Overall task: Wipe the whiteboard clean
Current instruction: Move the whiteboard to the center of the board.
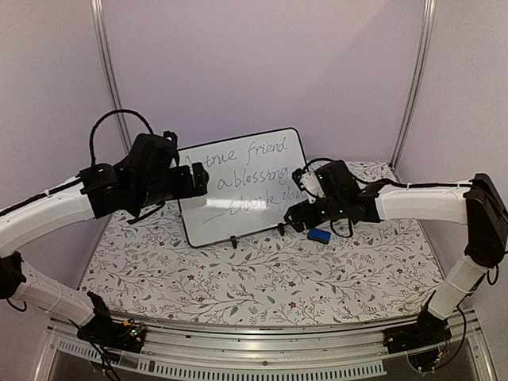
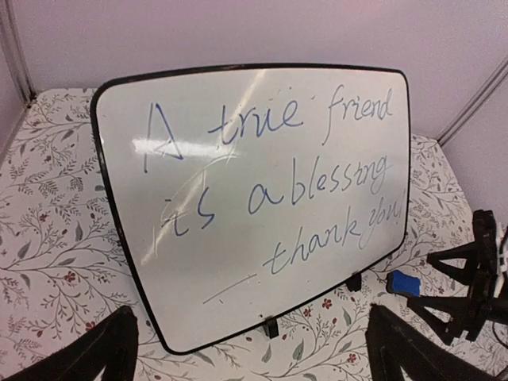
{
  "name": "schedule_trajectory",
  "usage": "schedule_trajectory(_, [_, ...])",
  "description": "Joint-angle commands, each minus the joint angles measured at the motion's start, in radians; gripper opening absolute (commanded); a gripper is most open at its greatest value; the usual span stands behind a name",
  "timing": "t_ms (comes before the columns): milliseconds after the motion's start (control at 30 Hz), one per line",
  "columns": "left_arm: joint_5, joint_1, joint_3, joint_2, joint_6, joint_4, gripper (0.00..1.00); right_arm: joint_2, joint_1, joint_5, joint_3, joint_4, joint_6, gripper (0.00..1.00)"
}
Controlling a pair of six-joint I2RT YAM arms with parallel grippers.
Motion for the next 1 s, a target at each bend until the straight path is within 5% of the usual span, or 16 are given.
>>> schedule_trajectory(0, [0.094, 0.103, 0.093, -0.024, 0.211, -0.084, 1.0, 0.108, 0.037, 0.052, 0.068, 0.065, 0.01, 0.88])
schedule_trajectory(400, [0.396, 0.427, 0.111, -0.042, 0.351, -0.08, 1.0, 0.293, 0.09, 0.174, 0.099, 0.107, 0.047, 0.73])
schedule_trajectory(567, [0.495, 0.464, 0.036, -0.07, 0.412, 0.022, 1.0, 0.312, 0.09, 0.169, 0.08, 0.143, 0.053, 0.65])
schedule_trajectory(967, [0.468, 0.495, -0.049, -0.162, 0.415, 0.081, 1.0, 0.371, 0.09, 0.142, 0.09, 0.191, 0.077, 0.46])
